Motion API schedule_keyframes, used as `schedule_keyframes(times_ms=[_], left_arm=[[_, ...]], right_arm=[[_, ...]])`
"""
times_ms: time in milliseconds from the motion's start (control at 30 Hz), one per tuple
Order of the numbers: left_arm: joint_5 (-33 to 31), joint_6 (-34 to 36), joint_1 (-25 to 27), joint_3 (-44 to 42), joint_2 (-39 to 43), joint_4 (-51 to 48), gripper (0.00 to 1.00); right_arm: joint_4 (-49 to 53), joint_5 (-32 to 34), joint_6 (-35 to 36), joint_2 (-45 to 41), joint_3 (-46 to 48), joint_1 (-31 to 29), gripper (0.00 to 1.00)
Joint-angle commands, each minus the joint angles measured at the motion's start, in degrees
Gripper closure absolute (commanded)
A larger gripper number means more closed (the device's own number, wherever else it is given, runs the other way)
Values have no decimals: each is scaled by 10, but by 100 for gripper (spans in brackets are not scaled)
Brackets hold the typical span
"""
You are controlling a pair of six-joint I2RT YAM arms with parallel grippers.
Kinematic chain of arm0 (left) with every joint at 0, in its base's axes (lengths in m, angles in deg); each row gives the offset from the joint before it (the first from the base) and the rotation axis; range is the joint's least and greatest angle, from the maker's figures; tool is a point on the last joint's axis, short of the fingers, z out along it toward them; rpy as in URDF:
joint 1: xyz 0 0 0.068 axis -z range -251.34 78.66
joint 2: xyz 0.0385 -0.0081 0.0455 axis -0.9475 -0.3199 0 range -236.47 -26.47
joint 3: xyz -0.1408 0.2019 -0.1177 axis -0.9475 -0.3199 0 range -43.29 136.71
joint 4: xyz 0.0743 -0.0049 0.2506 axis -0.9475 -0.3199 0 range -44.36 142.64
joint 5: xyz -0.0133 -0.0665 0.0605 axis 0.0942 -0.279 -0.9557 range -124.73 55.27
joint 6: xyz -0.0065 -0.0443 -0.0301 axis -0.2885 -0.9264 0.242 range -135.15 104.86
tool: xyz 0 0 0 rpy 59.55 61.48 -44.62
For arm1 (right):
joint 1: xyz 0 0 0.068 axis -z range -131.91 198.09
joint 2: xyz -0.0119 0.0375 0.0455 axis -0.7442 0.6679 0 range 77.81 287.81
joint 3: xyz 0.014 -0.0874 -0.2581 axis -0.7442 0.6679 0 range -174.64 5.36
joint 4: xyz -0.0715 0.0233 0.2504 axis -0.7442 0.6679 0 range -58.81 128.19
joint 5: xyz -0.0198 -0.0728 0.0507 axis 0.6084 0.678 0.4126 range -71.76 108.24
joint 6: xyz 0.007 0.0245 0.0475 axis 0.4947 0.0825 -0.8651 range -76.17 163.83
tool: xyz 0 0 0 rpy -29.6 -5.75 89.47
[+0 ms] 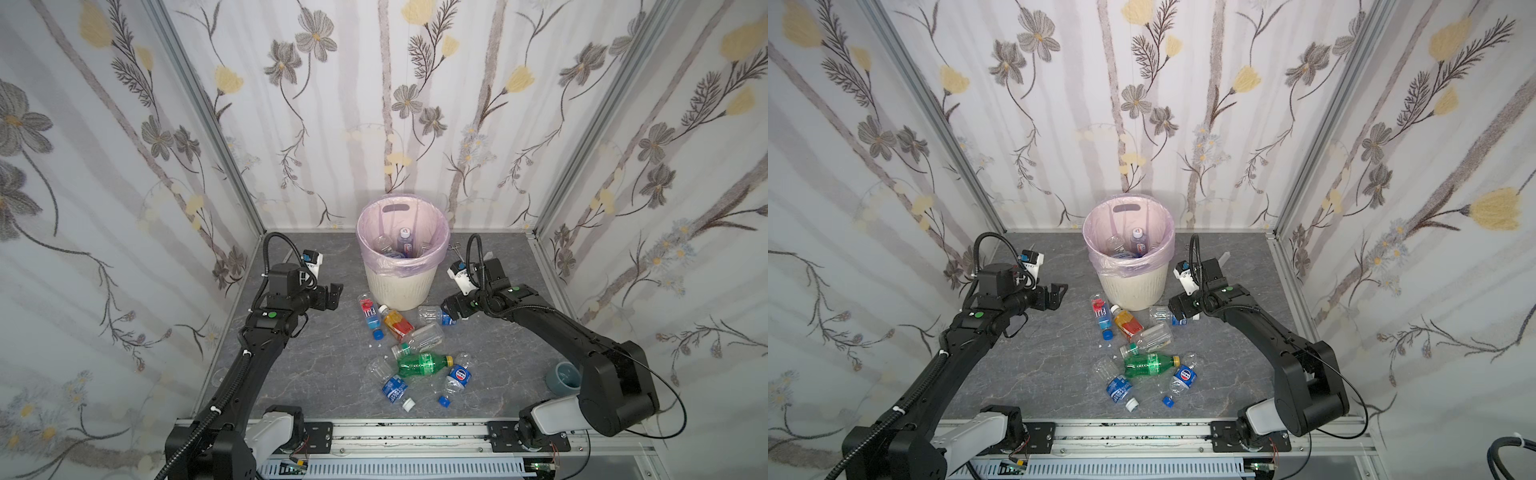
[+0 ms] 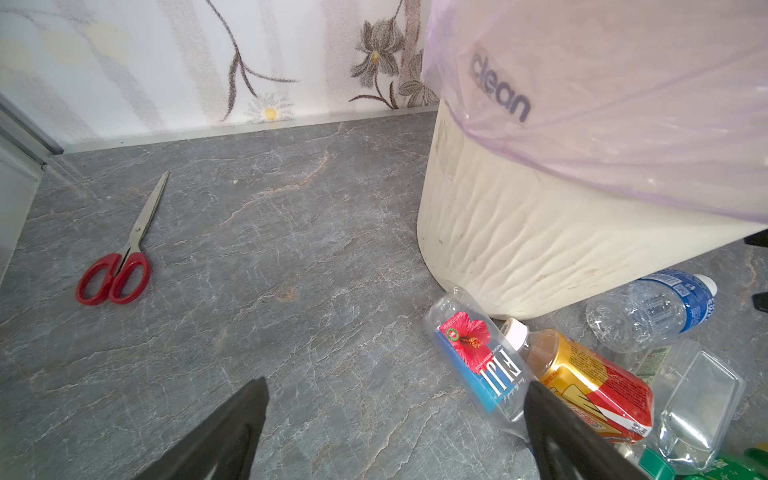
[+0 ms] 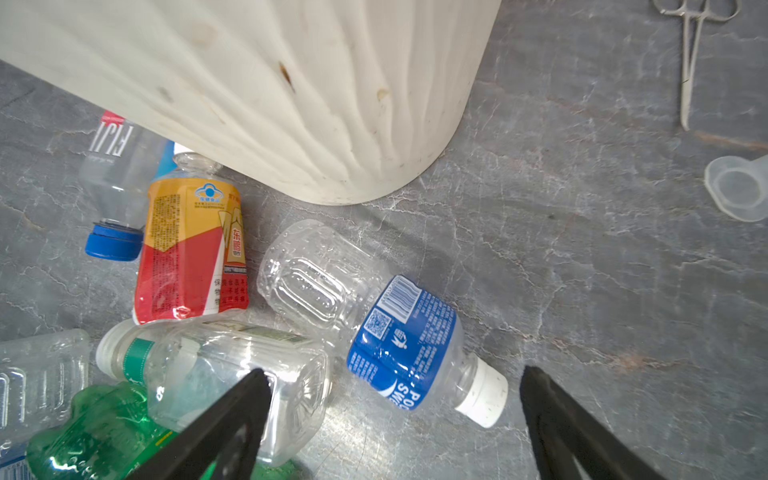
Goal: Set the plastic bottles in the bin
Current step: 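Withdraw the right gripper from the bin and move it toward the pile, then lower the right gripper over the blue-labelled water bottle near the bin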
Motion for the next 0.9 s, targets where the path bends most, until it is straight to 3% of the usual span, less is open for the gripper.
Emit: schedule_keyframes(times_ms=[0, 867], left_arm=[[6, 0, 0, 5, 0, 12, 2], [-1, 1, 0, -1, 9, 12, 2]], right_arm=[[-24, -13, -2, 24, -6, 1, 4], [-46, -15, -16, 117, -7, -25, 8]])
